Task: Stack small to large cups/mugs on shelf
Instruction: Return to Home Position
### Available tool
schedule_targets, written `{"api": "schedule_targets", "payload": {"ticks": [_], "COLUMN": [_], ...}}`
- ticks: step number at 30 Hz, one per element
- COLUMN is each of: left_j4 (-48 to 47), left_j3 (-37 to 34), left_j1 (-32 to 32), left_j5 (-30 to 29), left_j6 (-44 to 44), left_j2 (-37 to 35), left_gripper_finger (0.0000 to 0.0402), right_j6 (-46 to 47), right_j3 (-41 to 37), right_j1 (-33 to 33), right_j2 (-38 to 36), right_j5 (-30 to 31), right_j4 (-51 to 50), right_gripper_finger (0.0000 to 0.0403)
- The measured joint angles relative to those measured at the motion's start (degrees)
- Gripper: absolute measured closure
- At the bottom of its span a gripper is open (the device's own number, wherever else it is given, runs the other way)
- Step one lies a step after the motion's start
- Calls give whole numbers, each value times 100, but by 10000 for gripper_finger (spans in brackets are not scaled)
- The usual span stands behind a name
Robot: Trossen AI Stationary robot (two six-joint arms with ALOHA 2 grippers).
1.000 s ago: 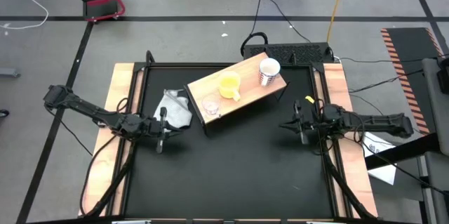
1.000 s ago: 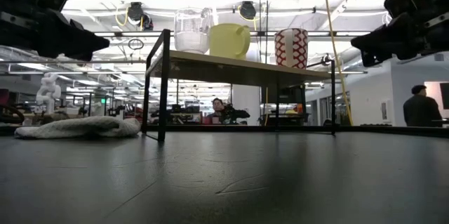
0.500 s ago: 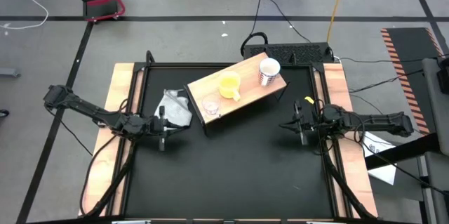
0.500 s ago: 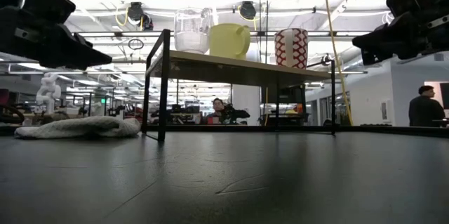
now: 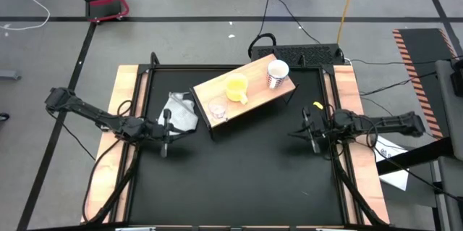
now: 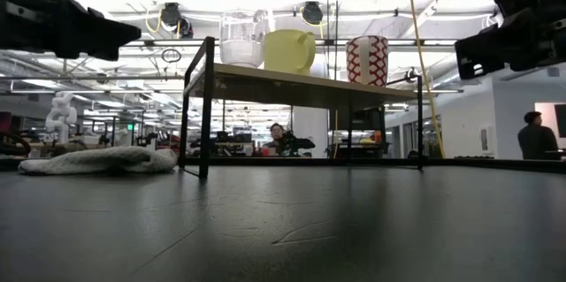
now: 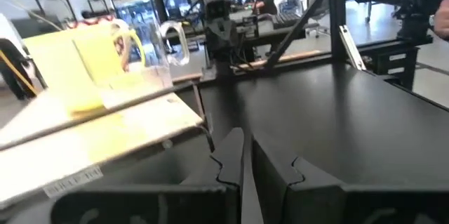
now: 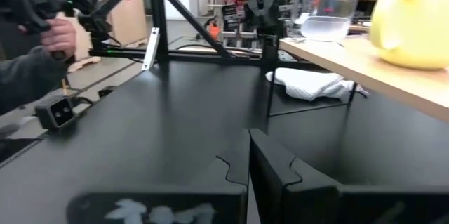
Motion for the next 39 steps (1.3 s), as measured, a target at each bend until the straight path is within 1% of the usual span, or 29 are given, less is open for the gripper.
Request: {"api": "schedule_targets", "payload": {"ticks": [5, 8, 11, 13, 19, 26, 30, 37, 39], "left_j4": [28, 27, 50, 39, 46, 51, 226, 207, 251], "left_j3": [1, 0, 1, 0, 0, 0, 0, 0, 0], "left_j1": [-70, -211, -406, -539, -824, -999, -1116, -1102, -1029], "left_j5": [-278, -318, -374, -554, -1028, -1123, -1360, -2564, -2719], "left_j6": [136, 352, 620, 700, 935, 1225, 1423, 1520, 1595], "left_j2": [-42, -177, -387, -548, -929, -1103, -1232, -1297, -1319], "left_gripper_finger": [371, 371, 371, 371, 371, 371, 371, 371, 371], "right_j6": [11, -32, -83, -86, -140, -152, -153, -311, -332], "right_j3": [-2, -2, -2, -3, -4, -4, -4, -4, -6], "right_j1": [203, 274, 284, 284, 281, 281, 281, 281, 281], "right_j2": [-15, -81, -167, -231, -412, -613, -682, -686, -686], "right_j5": [-18, -17, 48, 166, 182, 186, 188, 237, 503], "right_j4": [278, 297, 320, 322, 364, 364, 364, 362, 356], "right_gripper_finger": [403, 403, 403, 403, 403, 403, 403, 403, 403]}}
